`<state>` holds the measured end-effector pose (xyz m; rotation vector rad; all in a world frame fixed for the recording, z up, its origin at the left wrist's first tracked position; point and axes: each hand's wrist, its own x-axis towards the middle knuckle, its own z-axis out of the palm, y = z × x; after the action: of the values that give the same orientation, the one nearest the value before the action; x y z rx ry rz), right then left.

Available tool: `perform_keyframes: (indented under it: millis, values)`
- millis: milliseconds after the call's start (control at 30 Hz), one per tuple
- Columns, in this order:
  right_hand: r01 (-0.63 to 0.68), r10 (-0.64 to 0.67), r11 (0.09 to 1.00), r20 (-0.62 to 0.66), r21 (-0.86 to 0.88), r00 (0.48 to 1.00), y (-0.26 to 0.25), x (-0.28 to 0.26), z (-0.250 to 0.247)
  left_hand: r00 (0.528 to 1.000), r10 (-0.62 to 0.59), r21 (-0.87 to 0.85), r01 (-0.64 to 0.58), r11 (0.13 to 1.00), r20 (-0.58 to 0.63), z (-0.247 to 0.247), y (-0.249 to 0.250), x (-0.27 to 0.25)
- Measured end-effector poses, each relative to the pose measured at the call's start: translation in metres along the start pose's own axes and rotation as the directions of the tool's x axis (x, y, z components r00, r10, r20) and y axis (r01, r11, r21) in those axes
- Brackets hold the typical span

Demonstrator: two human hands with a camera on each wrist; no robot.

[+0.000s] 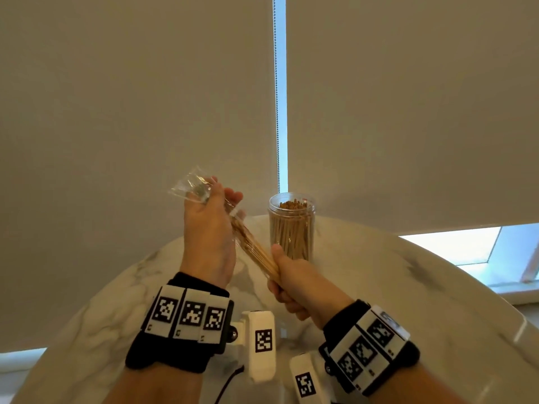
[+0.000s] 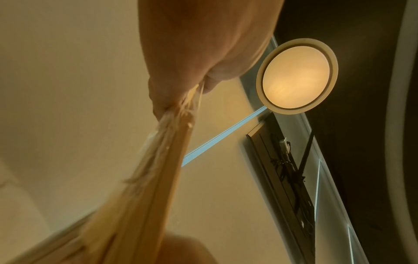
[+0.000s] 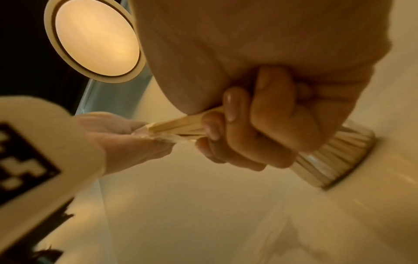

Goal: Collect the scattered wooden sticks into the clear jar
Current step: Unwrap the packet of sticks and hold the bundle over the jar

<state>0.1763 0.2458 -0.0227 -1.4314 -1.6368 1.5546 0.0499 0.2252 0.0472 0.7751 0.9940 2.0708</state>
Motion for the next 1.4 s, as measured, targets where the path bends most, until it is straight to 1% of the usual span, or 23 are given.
perform_keyframes:
  millis: [100,233,300,400,467,533,633,700,800,867,900,933,1033,1067,1133,1167,1233,1300,1333,1367,1400]
  values:
    - [0.027,-0.032,0.997,-0.068,-0.073,0.997,0.001,0.003,-0.012,1.000,0.008,-0.111,-0.011,0.994,-0.030,-0.006,0.010,0.005]
    - [0.092,-0.111,0.986,-0.133,-0.138,0.985,0.000,0.006,-0.032,0.996,-0.056,-0.175,0.044,0.984,-0.069,-0.012,0.015,0.009]
    - [0.097,-0.120,0.984,-0.155,-0.150,0.981,0.000,0.006,-0.042,0.991,-0.092,-0.182,0.073,0.981,-0.097,-0.015,0.011,0.013]
    - [0.068,-0.109,0.979,-0.207,-0.192,0.972,0.000,0.007,-0.057,0.972,-0.197,-0.147,0.178,0.973,-0.130,-0.023,-0.001,0.018]
    - [0.054,-0.106,0.975,-0.234,-0.217,0.967,0.000,0.008,-0.065,0.950,-0.285,-0.084,0.276,0.957,-0.125,-0.031,-0.013,0.018]
    - [0.048,-0.106,0.973,-0.254,-0.227,0.961,-0.001,0.008,-0.072,0.907,-0.388,0.031,0.398,0.917,-0.163,-0.042,-0.031,0.014]
    - [0.045,-0.102,0.975,-0.258,-0.219,0.961,-0.003,0.006,-0.076,0.855,-0.472,0.172,0.509,0.844,-0.215,-0.065,-0.064,0.012]
    - [0.049,-0.103,0.975,-0.245,-0.216,0.964,-0.004,0.004,-0.075,0.835,-0.471,0.244,0.538,0.807,-0.283,-0.081,-0.082,0.014]
    - [0.053,-0.111,0.966,-0.223,-0.252,0.968,-0.007,0.000,-0.070,0.823,-0.423,0.299,0.541,0.786,-0.379,-0.103,-0.102,0.024]
    - [0.068,-0.131,0.958,-0.217,-0.277,0.967,-0.009,-0.003,-0.069,0.808,-0.425,0.345,0.568,0.748,-0.408,-0.113,-0.106,0.024]
    - [0.073,-0.137,0.956,-0.215,-0.284,0.967,-0.010,-0.005,-0.068,0.803,-0.442,0.347,0.579,0.738,-0.400,-0.119,-0.110,0.025]
    - [0.074,-0.140,0.954,-0.214,-0.290,0.967,-0.012,-0.007,-0.068,0.804,-0.462,0.351,0.583,0.733,-0.374,-0.116,-0.104,0.018]
    - [0.063,-0.133,0.947,-0.205,-0.316,0.970,-0.014,-0.009,-0.067,0.776,-0.574,0.318,0.631,0.708,-0.261,-0.086,-0.065,-0.022]
    - [0.064,-0.136,0.943,-0.201,-0.328,0.970,-0.015,-0.010,-0.067,0.764,-0.599,0.309,0.645,0.699,-0.240,-0.080,-0.057,-0.029]
    - [0.083,-0.164,0.924,-0.193,-0.372,0.967,-0.016,-0.011,-0.068,0.756,-0.608,0.311,0.654,0.690,-0.243,-0.072,-0.045,-0.033]
    - [0.098,-0.188,0.911,-0.192,-0.402,0.963,-0.017,-0.011,-0.069,0.771,-0.591,0.312,0.637,0.705,-0.239,-0.068,-0.037,-0.034]
    - [0.130,-0.245,0.881,-0.202,-0.456,0.948,-0.020,-0.013,-0.071,0.828,-0.506,0.294,0.560,0.775,-0.241,-0.057,-0.019,-0.036]
    - [0.163,-0.296,0.847,-0.194,-0.507,0.935,-0.023,-0.016,-0.073,0.870,-0.451,0.337,0.494,0.802,-0.201,-0.046,-0.004,-0.032]
    - [0.175,-0.310,0.829,-0.177,-0.531,0.934,-0.024,-0.018,-0.072,0.875,-0.459,0.386,0.480,0.787,-0.153,-0.041,0.002,-0.030]
    - [0.185,-0.319,0.814,-0.158,-0.551,0.935,-0.025,-0.019,-0.071,0.866,-0.491,0.438,0.478,0.762,-0.091,-0.036,0.008,-0.029]
    - [0.195,-0.327,0.801,-0.141,-0.566,0.934,-0.026,-0.021,-0.069,0.842,-0.538,0.481,0.485,0.730,-0.033,-0.032,0.009,-0.028]
